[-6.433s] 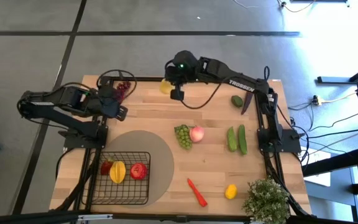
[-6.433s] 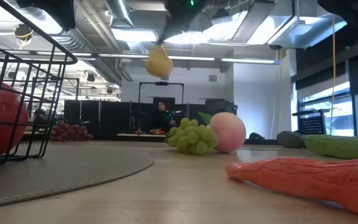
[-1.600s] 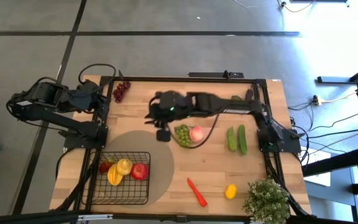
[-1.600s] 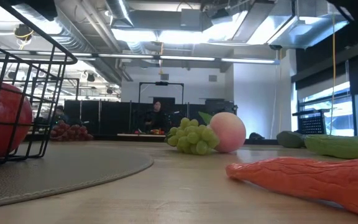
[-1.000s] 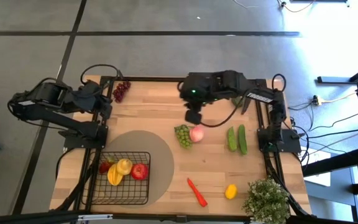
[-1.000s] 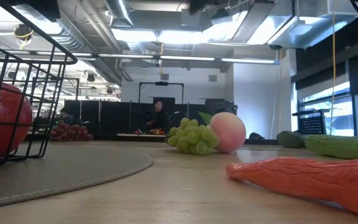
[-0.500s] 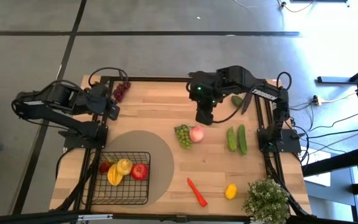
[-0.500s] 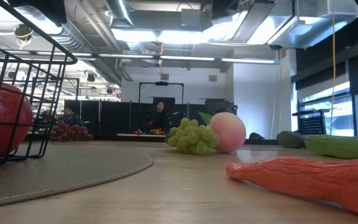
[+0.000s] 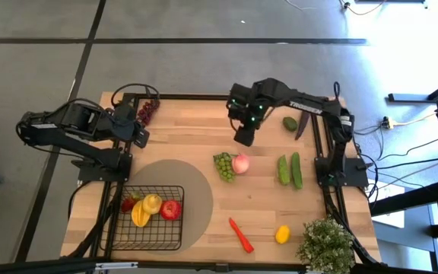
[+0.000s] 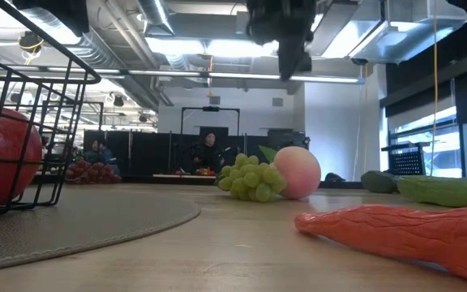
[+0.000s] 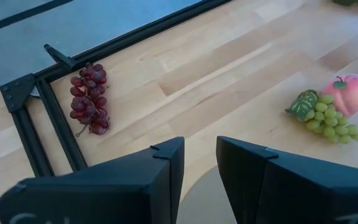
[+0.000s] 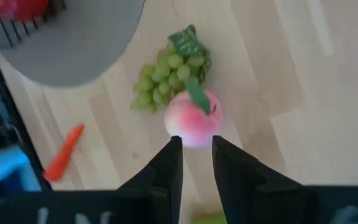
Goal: Build produce basket
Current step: Put the pink peach into the wire basket
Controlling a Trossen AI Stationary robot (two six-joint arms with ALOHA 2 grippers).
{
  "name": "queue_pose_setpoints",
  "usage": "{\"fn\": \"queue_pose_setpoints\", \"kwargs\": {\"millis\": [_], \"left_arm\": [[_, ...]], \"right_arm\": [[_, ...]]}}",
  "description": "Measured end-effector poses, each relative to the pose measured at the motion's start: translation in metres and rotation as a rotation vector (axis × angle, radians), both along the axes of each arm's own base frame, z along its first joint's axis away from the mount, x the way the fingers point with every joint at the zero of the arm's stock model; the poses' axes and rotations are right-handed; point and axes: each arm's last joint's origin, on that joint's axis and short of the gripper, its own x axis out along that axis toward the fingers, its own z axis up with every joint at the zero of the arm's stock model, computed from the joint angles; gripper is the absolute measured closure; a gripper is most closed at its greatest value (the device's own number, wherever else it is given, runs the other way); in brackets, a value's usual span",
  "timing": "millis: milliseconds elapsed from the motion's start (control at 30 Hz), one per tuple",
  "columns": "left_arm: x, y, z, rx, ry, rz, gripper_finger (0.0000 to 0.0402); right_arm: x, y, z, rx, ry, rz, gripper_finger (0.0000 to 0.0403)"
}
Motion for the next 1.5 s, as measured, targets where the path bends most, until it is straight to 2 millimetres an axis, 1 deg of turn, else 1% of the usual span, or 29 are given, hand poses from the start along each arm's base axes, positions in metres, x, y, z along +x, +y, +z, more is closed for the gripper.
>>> {"fn": "queue_pose_setpoints", "kwargs": {"millis": [100, 233, 400, 567, 767, 967, 1133, 1267, 1500], "left_arm": [[0.000, 0.000, 0.000, -0.008, -0.009, 0.011, 0.0317], [0.000, 0.000, 0.000, -0.021, -0.021, 0.027, 0.0317], [0.000, 0.000, 0.000, -0.022, -0.023, 0.028, 0.0317], [0.000, 0.000, 0.000, -0.033, -0.034, 0.043, 0.0318], [0.000, 0.000, 0.000, -0.034, -0.033, 0.041, 0.0318], [0.000, 0.000, 0.000, -0.036, -0.035, 0.042, 0.0318], [0.000, 0.000, 0.000, -0.036, -0.035, 0.042, 0.0318], [0.000, 0.000, 0.000, -0.036, -0.035, 0.042, 0.0318], [0.000, 0.000, 0.000, -0.039, -0.034, 0.041, 0.0318]], "right_arm": [[0.000, -0.022, -0.026, 0.095, -0.031, -0.070, 0.0323], [-0.008, -0.042, -0.061, 0.222, -0.032, -0.148, 0.0323], [-0.015, -0.050, -0.099, 0.351, -0.062, -0.180, 0.0323], [-0.020, -0.049, -0.121, 0.357, -0.057, -0.178, 0.0323], [-0.019, -0.046, -0.137, 0.326, -0.088, -0.166, 0.0323], [-0.016, -0.041, -0.138, 0.278, -0.085, -0.152, 0.0323], [-0.010, -0.032, -0.143, 0.281, -0.080, -0.123, 0.0323], [-0.007, -0.025, -0.146, 0.234, -0.066, -0.093, 0.0323], [-0.005, -0.021, -0.148, 0.215, -0.049, -0.086, 0.0323]]}}
